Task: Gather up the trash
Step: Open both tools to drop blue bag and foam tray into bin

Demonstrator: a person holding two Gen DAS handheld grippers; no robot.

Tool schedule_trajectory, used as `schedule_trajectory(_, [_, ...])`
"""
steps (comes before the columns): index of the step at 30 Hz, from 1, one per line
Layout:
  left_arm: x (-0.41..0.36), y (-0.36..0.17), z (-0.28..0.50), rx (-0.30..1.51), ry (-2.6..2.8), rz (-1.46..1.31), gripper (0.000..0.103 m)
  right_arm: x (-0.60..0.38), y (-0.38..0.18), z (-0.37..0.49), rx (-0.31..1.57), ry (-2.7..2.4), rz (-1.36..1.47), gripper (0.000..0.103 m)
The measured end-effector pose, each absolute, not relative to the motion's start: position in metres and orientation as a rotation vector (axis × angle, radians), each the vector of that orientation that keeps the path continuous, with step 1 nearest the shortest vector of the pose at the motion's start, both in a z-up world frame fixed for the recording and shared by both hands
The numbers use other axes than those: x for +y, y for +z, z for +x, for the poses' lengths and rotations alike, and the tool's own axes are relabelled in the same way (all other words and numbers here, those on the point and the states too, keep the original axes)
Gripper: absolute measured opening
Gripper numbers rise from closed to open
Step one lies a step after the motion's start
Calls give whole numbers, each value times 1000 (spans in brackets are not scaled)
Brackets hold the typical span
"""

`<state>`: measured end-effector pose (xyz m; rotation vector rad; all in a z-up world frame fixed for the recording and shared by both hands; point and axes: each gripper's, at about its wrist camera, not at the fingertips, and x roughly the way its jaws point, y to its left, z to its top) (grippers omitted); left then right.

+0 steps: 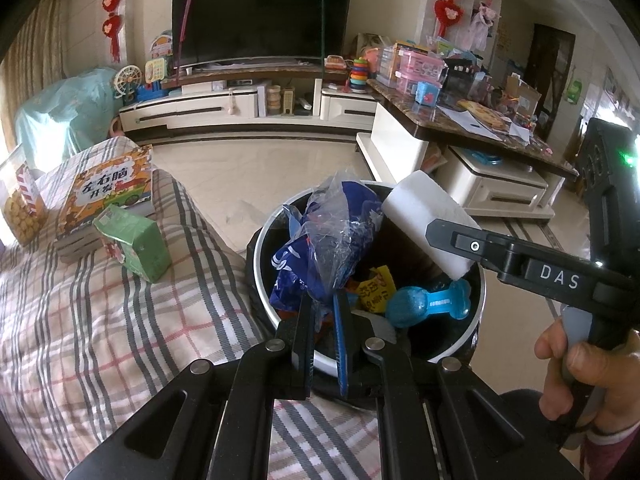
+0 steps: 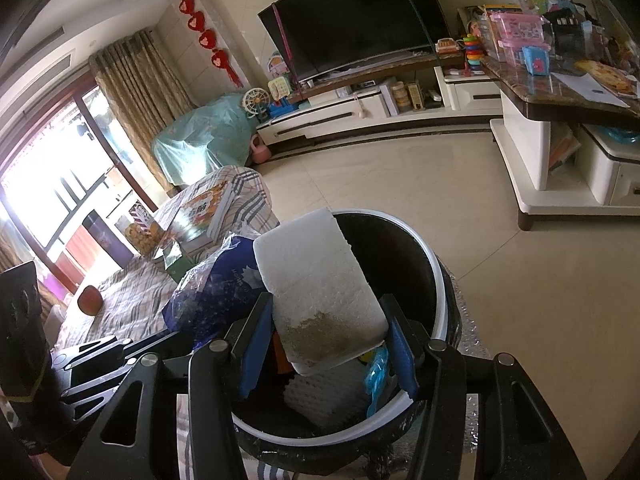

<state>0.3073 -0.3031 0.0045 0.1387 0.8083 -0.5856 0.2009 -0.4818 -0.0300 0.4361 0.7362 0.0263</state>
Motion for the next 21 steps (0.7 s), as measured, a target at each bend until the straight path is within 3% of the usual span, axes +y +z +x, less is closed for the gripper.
schedule_trajectory(6, [-303, 4, 310, 820, -586, 133, 7, -477, -32, 207, 749, 29, 430, 56])
schedule_trajectory(15, [-295, 12, 305, 790, -579, 108, 40, -478, -25, 205, 744, 11, 447, 62])
schedule_trajectory(17, [-287, 16, 300, 775, -576, 92, 47, -477, -19, 199, 728, 9, 447, 70])
schedule_trajectory(21, [-265, 20, 285, 751, -558, 53, 50, -471, -11, 189, 699, 2, 440, 76])
